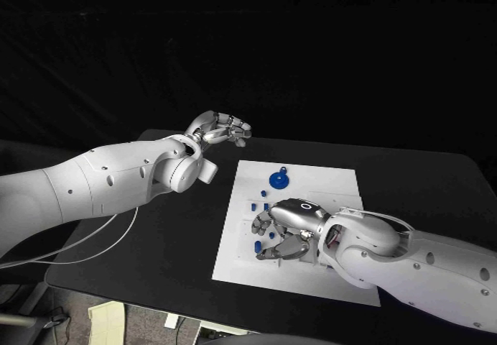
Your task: Assemble the parts on the task board
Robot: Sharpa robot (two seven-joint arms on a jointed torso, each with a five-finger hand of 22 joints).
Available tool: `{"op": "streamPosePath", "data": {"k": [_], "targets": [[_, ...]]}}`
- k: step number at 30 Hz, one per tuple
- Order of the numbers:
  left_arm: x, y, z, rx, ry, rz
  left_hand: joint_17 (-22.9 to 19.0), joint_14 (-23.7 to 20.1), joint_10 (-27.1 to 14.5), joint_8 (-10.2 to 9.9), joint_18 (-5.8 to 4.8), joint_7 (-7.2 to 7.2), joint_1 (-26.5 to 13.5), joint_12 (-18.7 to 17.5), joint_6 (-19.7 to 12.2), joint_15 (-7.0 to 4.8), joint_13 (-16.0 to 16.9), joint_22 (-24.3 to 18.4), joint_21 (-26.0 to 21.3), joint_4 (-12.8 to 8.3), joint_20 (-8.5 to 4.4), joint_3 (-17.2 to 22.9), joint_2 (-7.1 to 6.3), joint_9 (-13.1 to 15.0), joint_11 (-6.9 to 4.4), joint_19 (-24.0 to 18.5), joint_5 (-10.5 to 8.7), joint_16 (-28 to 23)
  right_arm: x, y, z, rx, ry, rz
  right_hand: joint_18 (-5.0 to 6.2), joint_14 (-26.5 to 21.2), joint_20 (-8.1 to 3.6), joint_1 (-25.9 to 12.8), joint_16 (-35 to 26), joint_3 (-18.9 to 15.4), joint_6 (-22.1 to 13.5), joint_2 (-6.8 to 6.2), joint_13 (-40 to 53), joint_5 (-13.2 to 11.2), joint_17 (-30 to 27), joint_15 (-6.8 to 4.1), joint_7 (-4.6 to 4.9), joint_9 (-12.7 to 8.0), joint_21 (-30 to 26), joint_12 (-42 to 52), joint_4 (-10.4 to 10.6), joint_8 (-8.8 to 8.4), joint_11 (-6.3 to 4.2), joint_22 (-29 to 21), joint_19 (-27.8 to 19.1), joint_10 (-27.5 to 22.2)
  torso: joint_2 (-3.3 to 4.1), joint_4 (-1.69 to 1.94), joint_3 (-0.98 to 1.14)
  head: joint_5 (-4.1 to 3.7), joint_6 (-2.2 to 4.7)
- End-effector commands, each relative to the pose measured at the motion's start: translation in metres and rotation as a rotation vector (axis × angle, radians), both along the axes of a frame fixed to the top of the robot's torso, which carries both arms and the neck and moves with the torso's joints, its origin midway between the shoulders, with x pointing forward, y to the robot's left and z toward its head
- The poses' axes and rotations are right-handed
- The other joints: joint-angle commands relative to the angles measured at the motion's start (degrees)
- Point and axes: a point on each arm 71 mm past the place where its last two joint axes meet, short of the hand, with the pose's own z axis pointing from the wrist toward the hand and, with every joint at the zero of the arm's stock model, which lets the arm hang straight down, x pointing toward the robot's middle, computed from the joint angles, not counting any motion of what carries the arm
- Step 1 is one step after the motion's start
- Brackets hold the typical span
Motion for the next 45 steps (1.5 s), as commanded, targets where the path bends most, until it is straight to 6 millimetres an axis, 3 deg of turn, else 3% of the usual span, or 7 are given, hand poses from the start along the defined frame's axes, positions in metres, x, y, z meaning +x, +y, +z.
{"op": "streamPosePath", "data": {"k": [1, 16, 17, 18, 19, 31, 45], "targets": [[0.000, 0.000, 0.001, -0.008, -0.002, -0.010, 0.11, 0.40, -0.56, 0.16, -0.18, -0.08, 0.01, 0.20, -0.32, 0.08, -0.09, 0.09, -0.38, 0.18, -0.10, -0.08, 0.61, -0.10, 0.02, 0.42, 0.16, -0.40, -0.001, -0.005, 0.013, 0.166, 0.064, 0.011, 3.98, -0.02, -1.44, 0.16, 0.30, -0.57, -0.32, 0.99, -0.12, -0.33, 0.08, 0.14, -0.12, -0.04, 0.04, 0.02, -0.35, -0.28, -0.04, 0.79, 1.17, -0.31, -0.05, -0.06, -0.02, -0.56, 0.45], [0.002, 0.000, -0.001, -0.008, 0.001, -0.008, 0.20, 0.42, -0.55, 0.17, -0.19, -0.06, -0.06, 0.22, -0.33, 0.08, -0.09, 0.11, -0.42, 0.23, -0.09, -0.11, 0.67, -0.10, 0.02, 0.45, 0.14, -0.46, 0.032, -0.074, 0.029, 0.001, 0.168, -0.227, 3.98, 0.06, -2.19, 2.94, 1.35, -1.84, 2.33, 4.56, 10.63, -1.11, 0.76, -4.09, -2.94, 2.46, 2.35, 16.14, -1.23, 2.17, -4.49, 1.23, 1.69, 10.97, -0.26, -0.36, 0.06, -2.74, 1.07], [0.002, 0.000, -0.001, -0.008, 0.001, -0.007, 0.20, 0.42, -0.55, 0.17, -0.19, -0.06, -0.06, 0.22, -0.33, 0.08, -0.09, 0.11, -0.42, 0.23, -0.09, -0.10, 0.68, -0.10, 0.02, 0.45, 0.15, -0.46, 0.034, -0.078, 0.027, -0.016, 0.188, -0.247, 3.98, -0.01, -2.15, 2.93, 1.21, -1.83, 2.40, 4.64, 12.62, -1.12, 0.71, -4.37, -3.20, 2.62, 2.36, 18.47, -1.05, 2.21, -4.82, 1.17, 1.54, 10.66, -0.29, -0.38, 0.05, -3.03, 1.09], [0.002, 0.000, -0.001, -0.007, 0.001, -0.007, 0.21, 0.42, -0.55, 0.17, -0.19, -0.06, -0.06, 0.22, -0.33, 0.08, -0.09, 0.12, -0.43, 0.23, -0.10, -0.10, 0.69, -0.11, 0.02, 0.46, 0.15, -0.47, 0.036, -0.084, 0.025, -0.048, 0.224, -0.283, 3.98, 0.47, -2.19, 3.24, 0.33, -0.38, 2.46, 4.66, 32.28, -1.33, 0.26, -3.99, -4.78, 3.85, 2.58, 39.12, 1.07, 2.01, -5.20, 0.89, 0.61, -1.73, -0.42, -0.47, 0.03, -3.35, 1.19], [0.002, 0.000, -0.001, -0.008, 0.001, -0.007, 0.21, 0.43, -0.55, 0.17, -0.18, -0.06, -0.06, 0.22, -0.33, 0.08, -0.09, 0.12, -0.43, 0.23, -0.10, -0.10, 0.69, -0.11, 0.02, 0.46, 0.15, -0.47, 0.036, -0.087, 0.024, -0.065, 0.239, -0.297, 3.98, 0.48, -2.21, 3.01, 0.46, -0.61, 2.39, 4.23, 32.60, -1.21, 0.36, -4.74, -3.43, 3.89, 2.82, 39.41, 1.00, 1.94, -5.28, 1.02, 0.76, -2.24, -0.45, -0.50, 0.02, -3.57, 1.25], [0.003, -0.004, -0.004, -0.046, 0.005, -0.048, 1.27, 0.32, -0.89, 0.16, -0.19, 0.14, -4.01, 0.18, -0.78, 0.17, -0.24, 0.43, -1.21, 1.29, -0.03, -3.49, -0.10, -0.26, 0.13, 0.40, -0.97, -1.40, 0.036, -0.149, 0.003, -0.219, 0.517, -0.530, 3.98, -0.06, -2.38, -1.01, 6.18, 6.62, 2.88, 2.74, 46.36, -1.15, 6.37, -5.13, -3.78, 4.90, 6.43, 58.74, 9.81, 1.24, -5.60, 1.31, 1.04, -2.84, -1.15, -0.80, 0.00, -7.08, 1.90], [-0.001, -0.007, -0.016, -0.040, 0.032, -0.042, 1.76, 0.32, -0.90, 0.21, -0.16, 0.13, -5.33, 0.23, -0.84, 0.19, -0.27, 0.55, -1.63, 1.71, 0.00, -4.72, -0.37, -0.32, 0.11, 0.37, -2.13, -1.85, 0.033, -0.164, -0.005, -0.362, 0.687, -0.627, 3.98, 0.02, -2.86, -7.43, 8.03, 4.38, 3.31, 3.36, 47.39, -1.19, 8.55, -5.51, -4.20, 5.78, 8.10, 60.65, 13.27, 1.29, -5.99, 1.30, 1.51, -1.99, -3.45, -1.35, -0.08, -7.71, 0.84]]}}
